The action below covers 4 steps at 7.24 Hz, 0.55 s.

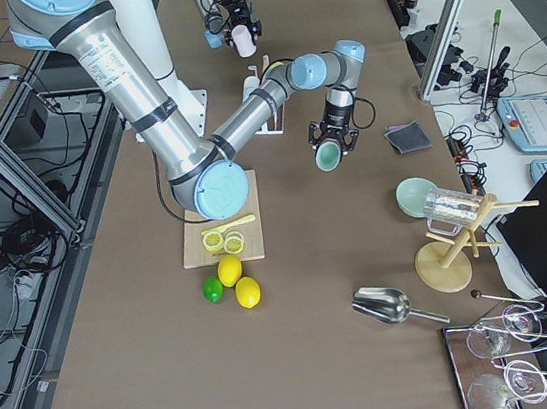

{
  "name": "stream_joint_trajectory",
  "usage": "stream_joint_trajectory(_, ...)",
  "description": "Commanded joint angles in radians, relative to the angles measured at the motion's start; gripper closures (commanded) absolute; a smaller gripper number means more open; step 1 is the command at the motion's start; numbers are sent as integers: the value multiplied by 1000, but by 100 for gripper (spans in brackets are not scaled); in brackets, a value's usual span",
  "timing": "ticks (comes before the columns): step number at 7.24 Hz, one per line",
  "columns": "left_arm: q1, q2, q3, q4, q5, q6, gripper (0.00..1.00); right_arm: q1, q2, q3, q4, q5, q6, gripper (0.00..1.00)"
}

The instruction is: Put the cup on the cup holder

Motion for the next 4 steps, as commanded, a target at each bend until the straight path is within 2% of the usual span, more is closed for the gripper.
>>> stream_joint_trajectory(1,8,-15,24,3,1,178,49,31,-38,51,240,225,157,63)
stream_joint_trajectory(2,30,-15,36,2,-1,183,49,49,-40,48,366,327,255,63)
stream_joint_trajectory(3,36,-26,59,-3,-1,185,49,56,-46,50,502,391,359,63)
stream_joint_trajectory(4,36,-35,70,-4,-1,183,49,57,-53,48,686,406,523,64)
